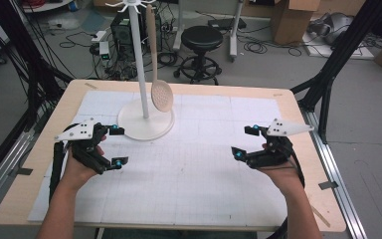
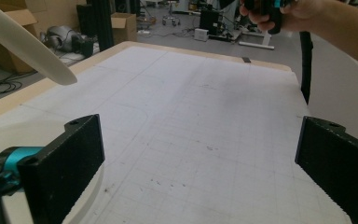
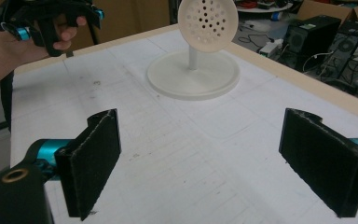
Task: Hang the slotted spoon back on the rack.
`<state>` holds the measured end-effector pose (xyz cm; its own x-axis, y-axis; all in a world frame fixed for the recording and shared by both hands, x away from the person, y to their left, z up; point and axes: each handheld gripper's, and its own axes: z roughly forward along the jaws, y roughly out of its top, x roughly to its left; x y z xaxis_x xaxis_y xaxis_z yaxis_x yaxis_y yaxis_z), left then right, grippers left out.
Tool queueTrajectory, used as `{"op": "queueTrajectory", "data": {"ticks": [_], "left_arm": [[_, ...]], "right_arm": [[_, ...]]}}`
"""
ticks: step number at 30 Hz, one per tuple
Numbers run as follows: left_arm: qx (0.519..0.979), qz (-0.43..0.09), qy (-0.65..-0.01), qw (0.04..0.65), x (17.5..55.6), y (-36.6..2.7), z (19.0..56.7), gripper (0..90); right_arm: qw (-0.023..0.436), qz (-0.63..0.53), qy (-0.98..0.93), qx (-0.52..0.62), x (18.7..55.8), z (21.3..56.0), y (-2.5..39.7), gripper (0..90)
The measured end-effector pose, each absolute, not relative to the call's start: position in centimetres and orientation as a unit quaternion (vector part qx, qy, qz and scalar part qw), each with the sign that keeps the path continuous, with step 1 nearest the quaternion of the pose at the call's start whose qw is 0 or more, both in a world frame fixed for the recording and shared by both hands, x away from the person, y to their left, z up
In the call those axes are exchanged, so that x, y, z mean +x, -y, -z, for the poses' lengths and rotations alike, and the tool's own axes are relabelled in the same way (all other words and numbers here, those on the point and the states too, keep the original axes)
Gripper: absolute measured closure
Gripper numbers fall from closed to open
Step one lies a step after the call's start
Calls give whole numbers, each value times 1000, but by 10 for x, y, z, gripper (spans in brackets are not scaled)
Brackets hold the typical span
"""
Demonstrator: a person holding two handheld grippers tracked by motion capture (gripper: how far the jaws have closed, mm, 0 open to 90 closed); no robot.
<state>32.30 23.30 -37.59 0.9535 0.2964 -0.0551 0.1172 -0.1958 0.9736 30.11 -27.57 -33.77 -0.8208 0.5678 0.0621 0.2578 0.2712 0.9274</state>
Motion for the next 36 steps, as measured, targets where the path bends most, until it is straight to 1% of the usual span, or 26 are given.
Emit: {"op": "queueTrajectory", "data": {"ticks": [5, 7, 10, 15, 20, 26, 32, 36], "left_arm": [[773, -72, -137, 616, 324, -232, 378, 17], [773, -72, -136, 615, 324, -231, 378, 17], [773, -69, -137, 615, 325, -230, 379, 17], [776, -70, -140, 611, 324, -230, 380, 17], [774, -72, -141, 613, 324, -232, 379, 17], [774, -71, -139, 614, 323, -231, 379, 17], [776, -68, -135, 613, 323, -230, 380, 17], [777, -67, -137, 611, 322, -229, 381, 17]], "right_arm": [[139, -552, -775, 275, 294, 358, 284, 116], [142, -538, -784, 277, 292, 362, 286, 116], [141, -547, -776, 281, 289, 368, 290, 115], [140, -535, -778, 298, 293, 381, 292, 112], [125, -519, -787, 309, 298, 393, 289, 102], [134, -515, -788, 309, 297, 395, 290, 102], [130, -511, -791, 311, 297, 396, 289, 103], [137, -504, -793, 313, 298, 397, 289, 102]]}}
